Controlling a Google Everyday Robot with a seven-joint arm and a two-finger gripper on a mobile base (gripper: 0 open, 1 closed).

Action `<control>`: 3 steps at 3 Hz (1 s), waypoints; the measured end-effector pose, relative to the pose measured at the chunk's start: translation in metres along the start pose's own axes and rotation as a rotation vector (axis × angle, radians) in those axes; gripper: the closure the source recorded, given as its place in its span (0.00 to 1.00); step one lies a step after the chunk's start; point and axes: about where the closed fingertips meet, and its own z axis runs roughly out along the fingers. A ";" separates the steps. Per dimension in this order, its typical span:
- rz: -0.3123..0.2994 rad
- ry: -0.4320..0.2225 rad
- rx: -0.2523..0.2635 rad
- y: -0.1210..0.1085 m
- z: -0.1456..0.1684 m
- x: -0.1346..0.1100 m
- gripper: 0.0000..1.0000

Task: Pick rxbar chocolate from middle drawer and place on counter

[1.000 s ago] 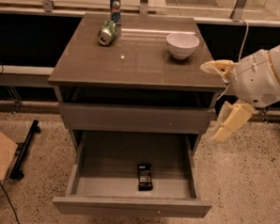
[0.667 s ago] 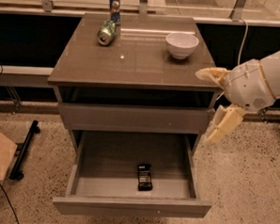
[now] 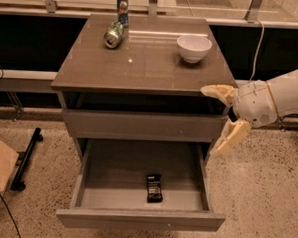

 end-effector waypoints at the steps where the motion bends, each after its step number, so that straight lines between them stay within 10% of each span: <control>1: 0.000 0.000 0.000 0.000 0.000 0.000 0.00; 3: 0.097 -0.222 0.044 0.006 0.041 0.021 0.00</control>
Offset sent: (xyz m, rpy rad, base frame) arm 0.0017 0.0148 -0.0444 0.2627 0.0708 -0.0912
